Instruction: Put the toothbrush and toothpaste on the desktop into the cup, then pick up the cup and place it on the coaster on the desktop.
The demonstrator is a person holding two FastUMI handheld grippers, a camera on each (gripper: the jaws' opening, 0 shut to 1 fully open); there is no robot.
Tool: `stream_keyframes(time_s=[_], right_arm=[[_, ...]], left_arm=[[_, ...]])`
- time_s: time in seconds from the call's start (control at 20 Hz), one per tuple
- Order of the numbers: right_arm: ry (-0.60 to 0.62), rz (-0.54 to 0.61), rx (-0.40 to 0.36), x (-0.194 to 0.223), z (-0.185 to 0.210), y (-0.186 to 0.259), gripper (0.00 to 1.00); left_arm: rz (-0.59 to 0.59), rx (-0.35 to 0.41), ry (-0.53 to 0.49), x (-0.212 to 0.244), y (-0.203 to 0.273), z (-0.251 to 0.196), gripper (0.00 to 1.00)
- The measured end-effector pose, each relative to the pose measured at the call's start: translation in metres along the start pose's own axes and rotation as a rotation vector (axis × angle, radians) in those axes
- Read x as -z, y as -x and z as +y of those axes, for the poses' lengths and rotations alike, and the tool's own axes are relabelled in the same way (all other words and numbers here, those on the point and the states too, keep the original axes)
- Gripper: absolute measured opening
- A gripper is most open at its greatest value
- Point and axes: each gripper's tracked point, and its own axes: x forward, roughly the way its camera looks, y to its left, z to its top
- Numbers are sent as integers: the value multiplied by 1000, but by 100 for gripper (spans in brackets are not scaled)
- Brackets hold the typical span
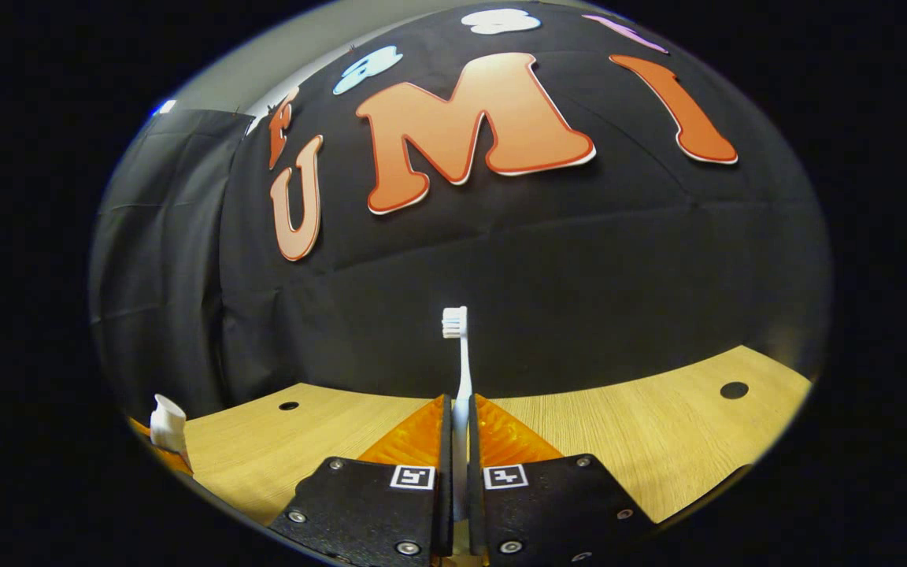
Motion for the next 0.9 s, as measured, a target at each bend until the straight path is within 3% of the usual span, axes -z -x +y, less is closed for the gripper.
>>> stream_keyframes(time_s=[0.3,0.4,0.7,0.85,0.9], right_arm=[[30,68,0,15,-3,10,10],[37,83,6,16,-8,17,17],[33,107,31,8,-30,53,58],[31,85,51,-2,-46,71,85],[18,75,55,-5,-50,79,87]], left_arm=[[-161,22,0,-62,-25,-28,16],[-228,31,13,-85,-32,-35,16],[-393,61,48,-139,-68,-61,16],[-445,95,94,-150,-88,-75,16],[-461,111,109,-154,-94,-81,16]])
